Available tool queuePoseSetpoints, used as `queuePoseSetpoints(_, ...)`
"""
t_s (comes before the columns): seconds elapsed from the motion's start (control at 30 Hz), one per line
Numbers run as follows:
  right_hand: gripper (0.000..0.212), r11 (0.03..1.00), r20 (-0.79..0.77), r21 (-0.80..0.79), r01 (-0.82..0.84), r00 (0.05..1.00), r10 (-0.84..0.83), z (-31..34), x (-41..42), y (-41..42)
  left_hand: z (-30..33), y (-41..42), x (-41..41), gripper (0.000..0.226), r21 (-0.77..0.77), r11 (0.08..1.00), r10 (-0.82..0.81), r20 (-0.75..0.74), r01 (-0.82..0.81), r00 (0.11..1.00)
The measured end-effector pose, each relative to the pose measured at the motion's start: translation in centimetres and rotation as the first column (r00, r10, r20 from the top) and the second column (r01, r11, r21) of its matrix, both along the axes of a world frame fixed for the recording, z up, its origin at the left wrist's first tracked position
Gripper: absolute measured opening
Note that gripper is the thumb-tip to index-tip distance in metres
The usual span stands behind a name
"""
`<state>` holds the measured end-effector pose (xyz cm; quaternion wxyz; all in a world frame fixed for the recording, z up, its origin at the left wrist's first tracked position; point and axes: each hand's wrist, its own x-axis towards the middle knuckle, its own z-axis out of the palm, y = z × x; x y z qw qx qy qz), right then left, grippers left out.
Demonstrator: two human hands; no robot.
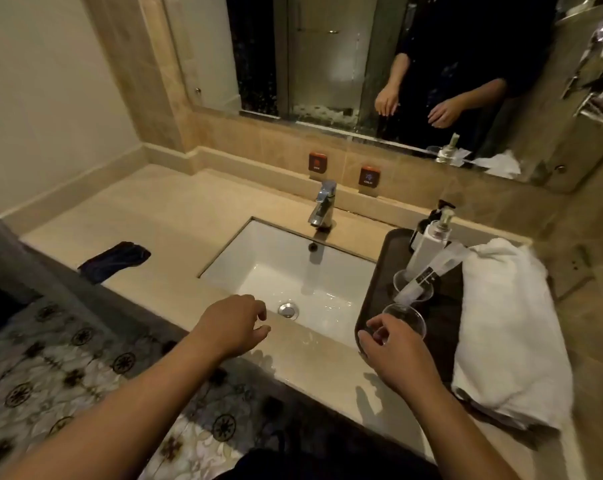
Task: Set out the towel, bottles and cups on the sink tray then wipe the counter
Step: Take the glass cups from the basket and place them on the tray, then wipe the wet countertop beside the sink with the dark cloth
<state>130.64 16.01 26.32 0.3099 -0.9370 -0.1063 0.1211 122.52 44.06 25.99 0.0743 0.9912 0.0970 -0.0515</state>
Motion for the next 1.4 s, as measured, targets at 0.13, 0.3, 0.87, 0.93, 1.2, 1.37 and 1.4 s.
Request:
queuePoseSetpoints(0.13, 0.031, 0.980, 0.044, -0.049, -0.193, 0.980, 0.195, 0.3, -1.8, 5.0, 1.1, 3.2, -4.9, 0.035, -0.034, 0.992, 0.117, -0.014, -0.118, 0.993)
queuePoseSetpoints(0.3, 0.032, 0.910, 0.060, -0.089, -0.406, 0.909, 0.412, 1.3, -4.5, 12.5, 2.5, 8.1, -9.6, 0.035, -0.054, 0.970, 0.237, 0.009, -0.236, 0.972)
queuePoseSetpoints(0.87, 0.034, 0.790, 0.049, -0.246, -0.562, 0.807, 0.589, 1.5, -15.2, 44.2, 2.7, 36.4, -22.1, 0.028, -0.102, 0.936, 0.346, 0.108, -0.336, 0.932)
queuePoseSetpoints(0.93, 0.034, 0.795, 0.051, -0.250, -0.553, 0.812, 0.581, 1.4, -15.8, 46.8, 2.6, 39.5, -22.4, 0.028, -0.093, 0.944, 0.327, 0.107, -0.318, 0.939)
queuePoseSetpoints(1.2, 0.035, 0.826, 0.033, -0.267, -0.496, 0.852, 0.523, 0.1, -14.0, 53.0, 0.7, 47.0, -18.7, 0.033, -0.131, 0.962, 0.248, 0.046, -0.240, 0.968)
queuePoseSetpoints(1.37, 0.036, 0.838, 0.007, -0.246, -0.487, 0.864, 0.504, -3.2, -9.9, 57.0, -1.9, 49.6, -13.8, 0.039, -0.138, 0.968, 0.206, -0.034, -0.209, 0.978)
queuePoseSetpoints(1.4, 0.036, 0.837, -0.003, -0.240, -0.491, 0.863, 0.505, -4.2, -8.9, 57.9, -2.6, 50.2, -12.7, 0.041, -0.138, 0.969, 0.200, -0.060, -0.207, 0.978)
